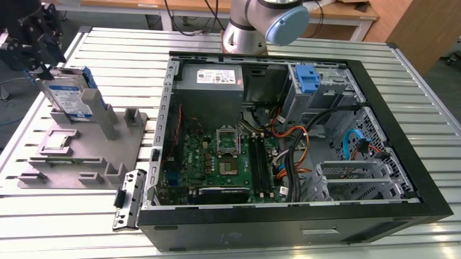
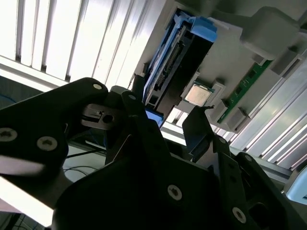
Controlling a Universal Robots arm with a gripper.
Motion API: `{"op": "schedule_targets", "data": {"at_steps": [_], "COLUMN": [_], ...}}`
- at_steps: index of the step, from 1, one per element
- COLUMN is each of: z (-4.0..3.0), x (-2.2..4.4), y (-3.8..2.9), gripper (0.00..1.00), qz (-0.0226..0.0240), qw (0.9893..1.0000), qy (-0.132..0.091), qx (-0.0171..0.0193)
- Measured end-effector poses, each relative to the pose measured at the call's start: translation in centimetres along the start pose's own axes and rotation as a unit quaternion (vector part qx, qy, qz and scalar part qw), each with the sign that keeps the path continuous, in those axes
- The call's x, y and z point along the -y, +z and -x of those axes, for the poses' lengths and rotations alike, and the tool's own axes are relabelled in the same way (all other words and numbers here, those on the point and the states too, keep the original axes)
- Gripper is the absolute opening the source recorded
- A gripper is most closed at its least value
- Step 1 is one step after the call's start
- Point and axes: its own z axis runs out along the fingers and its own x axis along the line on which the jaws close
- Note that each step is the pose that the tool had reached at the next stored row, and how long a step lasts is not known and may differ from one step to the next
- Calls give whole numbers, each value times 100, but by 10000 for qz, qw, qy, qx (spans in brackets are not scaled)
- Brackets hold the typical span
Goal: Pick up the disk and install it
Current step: 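Pick up the disk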
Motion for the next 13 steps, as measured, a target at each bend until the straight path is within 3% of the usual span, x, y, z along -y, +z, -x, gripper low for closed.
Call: {"op": "schedule_targets", "data": {"at_steps": [10,13], "z": [-4,-4], "x": [1,1], "y": [121,124], "gripper": [59,59], "qz": [10,22], "qw": [9998,9996], "qy": [-180,-244], "qx": [34,145]}}
